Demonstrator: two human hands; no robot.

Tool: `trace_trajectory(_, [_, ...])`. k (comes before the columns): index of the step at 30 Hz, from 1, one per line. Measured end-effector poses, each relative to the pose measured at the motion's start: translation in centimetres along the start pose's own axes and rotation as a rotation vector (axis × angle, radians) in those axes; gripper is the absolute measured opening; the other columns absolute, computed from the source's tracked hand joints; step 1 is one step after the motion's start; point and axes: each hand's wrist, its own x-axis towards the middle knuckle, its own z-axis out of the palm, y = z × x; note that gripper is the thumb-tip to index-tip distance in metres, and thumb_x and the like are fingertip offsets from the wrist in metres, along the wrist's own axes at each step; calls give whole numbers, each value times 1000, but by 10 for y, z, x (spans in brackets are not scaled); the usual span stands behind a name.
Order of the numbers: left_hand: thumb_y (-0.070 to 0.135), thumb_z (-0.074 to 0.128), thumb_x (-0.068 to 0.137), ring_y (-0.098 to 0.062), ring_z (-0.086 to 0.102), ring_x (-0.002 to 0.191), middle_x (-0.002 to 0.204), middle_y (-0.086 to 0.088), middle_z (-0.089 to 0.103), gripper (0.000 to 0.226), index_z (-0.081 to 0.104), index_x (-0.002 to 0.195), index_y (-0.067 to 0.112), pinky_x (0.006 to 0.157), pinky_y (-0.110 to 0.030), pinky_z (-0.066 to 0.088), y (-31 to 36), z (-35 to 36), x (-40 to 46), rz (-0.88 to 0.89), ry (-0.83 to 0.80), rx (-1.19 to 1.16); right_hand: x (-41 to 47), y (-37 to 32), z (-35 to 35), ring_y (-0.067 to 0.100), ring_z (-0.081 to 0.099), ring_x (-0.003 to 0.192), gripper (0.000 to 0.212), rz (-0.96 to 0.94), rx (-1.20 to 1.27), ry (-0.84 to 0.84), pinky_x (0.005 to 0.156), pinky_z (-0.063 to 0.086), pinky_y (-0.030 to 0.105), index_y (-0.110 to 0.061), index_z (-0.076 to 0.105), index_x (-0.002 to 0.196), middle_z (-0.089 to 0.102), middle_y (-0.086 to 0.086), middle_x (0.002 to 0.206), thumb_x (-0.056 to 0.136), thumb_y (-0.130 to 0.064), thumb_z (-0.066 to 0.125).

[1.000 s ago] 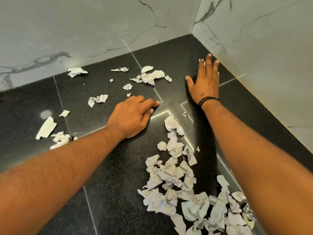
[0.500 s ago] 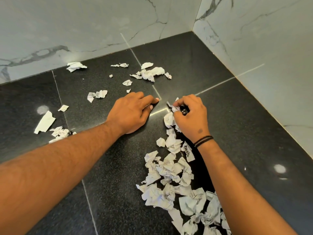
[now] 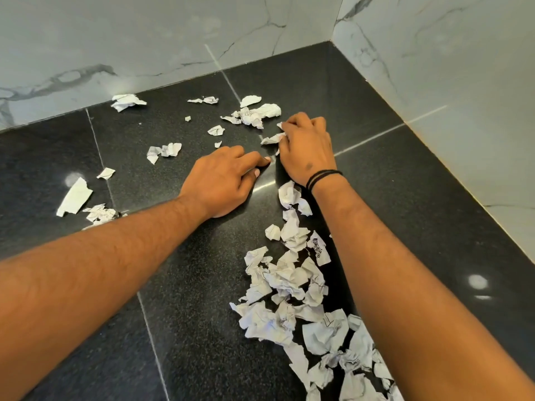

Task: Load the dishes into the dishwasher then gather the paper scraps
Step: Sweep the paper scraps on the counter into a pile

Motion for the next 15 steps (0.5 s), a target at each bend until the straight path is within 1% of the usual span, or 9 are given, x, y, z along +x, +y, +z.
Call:
trace_trajectory(4, [41, 41, 103, -19, 56, 92, 97, 5, 57, 29, 58, 126, 36, 71, -38, 50, 1, -1, 0, 9, 8, -7, -45, -3, -5, 26, 44, 99, 31, 1, 18, 42, 86, 47, 43, -10, 69, 102, 54, 2, 109, 100, -25, 42])
trace_trajectory(7, [40, 42, 103, -19, 57, 91, 97, 6, 57, 27, 58, 124, 35, 70, -39, 51, 1, -1, 0, 4, 12, -11, -74, -9, -14, 23, 45, 96, 29, -1, 50, 16, 84, 47, 39, -10, 71, 96, 49, 0, 97, 99, -27, 47])
trace_trajectory(9, [40, 42, 103, -19, 57, 91, 96, 6, 56, 28, 58, 125, 35, 70, -39, 51, 1, -1, -1, 9, 11, -15, -79, -13, -23, 22, 45, 93, 30, 9, 44, -28, 80, 46, 36, -11, 66, 84, 46, -1, 91, 99, -30, 48])
trace_trajectory(10, [40, 42, 103, -18, 56, 90, 96, 6, 56, 28, 58, 125, 35, 70, -39, 51, 1, -1, 0, 12, 11, -15, -75, -15, -27, 23, 47, 92, 29, 22, 41, -36, 77, 44, 35, -12, 64, 84, 47, 0, 89, 99, -31, 48])
trace_trajectory(11, [40, 42, 103, -18, 56, 90, 96, 6, 56, 28, 58, 126, 35, 71, -39, 51, 1, -1, 0, 13, 11, -15, -70, -16, -30, 26, 51, 93, 27, 38, 53, -17, 75, 43, 34, -11, 65, 91, 52, 3, 91, 99, -31, 48])
trace_trajectory(12, [40, 41, 103, -18, 56, 90, 96, 6, 56, 28, 58, 125, 35, 71, -39, 51, 1, -2, 0, 13, 13, -14, -62, -17, -32, 29, 54, 96, 26, 50, 78, 26, 76, 43, 35, -10, 66, 103, 58, 7, 98, 98, -31, 50])
trace_trajectory(13, [40, 41, 103, -18, 56, 91, 95, 6, 55, 28, 58, 125, 34, 71, -39, 51, 1, -2, 0, 12, 13, -12, -51, -18, -33, 31, 56, 102, 30, 56, 107, 72, 81, 45, 37, -10, 63, 117, 61, 10, 110, 98, -29, 50])
trace_trajectory(15, [40, 41, 103, -19, 55, 91, 95, 5, 54, 29, 57, 125, 32, 71, -39, 49, 1, -2, 0, 12, 8, 2, -24, -18, -30, 33, 50, 117, 42, 36, 141, 97, 95, 46, 42, -12, 53, 138, 55, 9, 136, 99, -26, 50])
